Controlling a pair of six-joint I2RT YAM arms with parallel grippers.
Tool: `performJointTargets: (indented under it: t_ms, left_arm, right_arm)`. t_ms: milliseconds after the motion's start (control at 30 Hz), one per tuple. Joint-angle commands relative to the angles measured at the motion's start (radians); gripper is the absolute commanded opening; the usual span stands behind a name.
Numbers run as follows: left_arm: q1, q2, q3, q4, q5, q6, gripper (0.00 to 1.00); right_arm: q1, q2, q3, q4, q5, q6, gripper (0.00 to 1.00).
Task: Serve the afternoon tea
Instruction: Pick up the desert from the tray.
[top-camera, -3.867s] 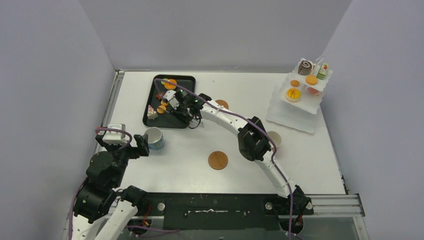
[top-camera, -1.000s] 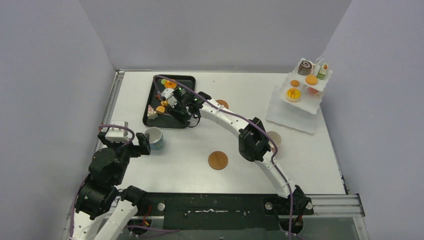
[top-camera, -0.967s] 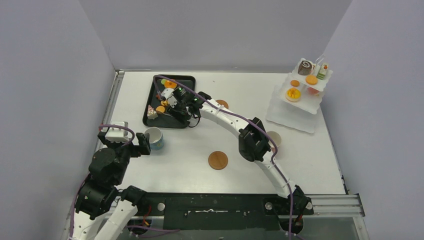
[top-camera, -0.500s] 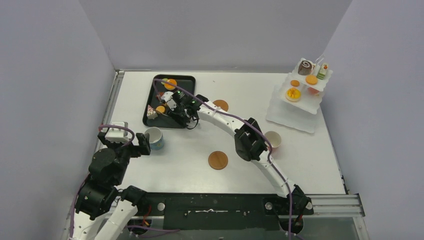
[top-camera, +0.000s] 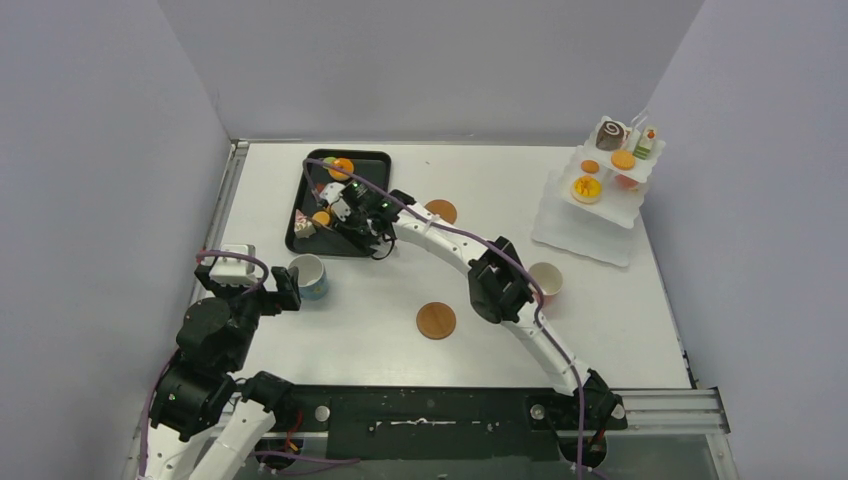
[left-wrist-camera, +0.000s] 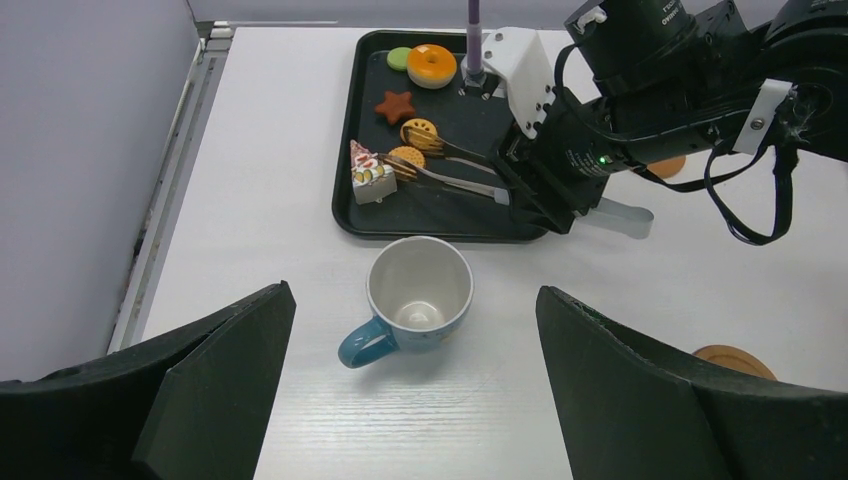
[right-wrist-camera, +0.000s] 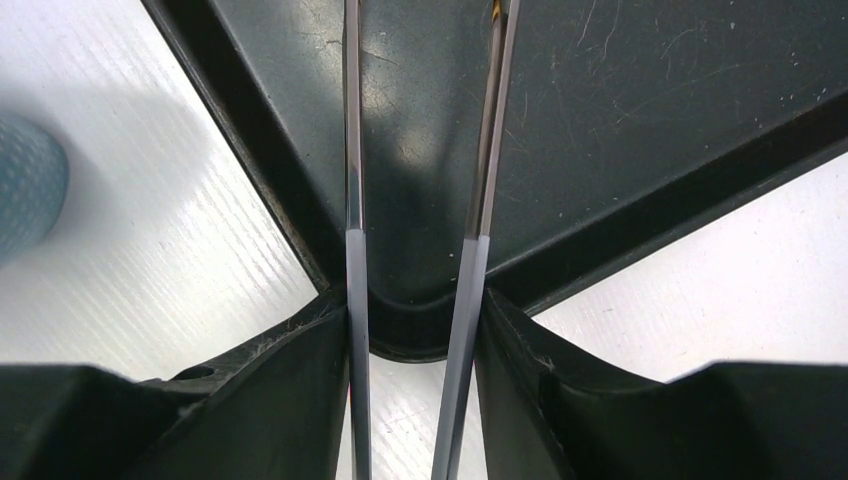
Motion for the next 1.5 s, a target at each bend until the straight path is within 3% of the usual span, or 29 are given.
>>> performJointTargets:
  t_ms: [0,333,1000,1467]
  left_arm:
    - [0.003,-0.009,0.005,0.058,0.01,0.012,0.9]
    - [0.005,-0.011,0.005,0.055,0.011,0.009,0.9]
    - [0.005,0.009,0.005,0.056,0.019,0.009,0.9]
    - [0.012,0.043,0.008,0.054,0.06,0.009,0.9]
  right_arm:
    - [0.011,-0.111,-0.015,0.036,0.047,0.005,0.43]
    - [0.011,-0.241,-0.164,0.039,0.068,0.075,0.42]
    - [0.0,-0.346,-0.263,0.021,0.142,0.149,0.4]
    - [-0.041,-0.566,-0.459,0.031,0.215,0.222,0.4]
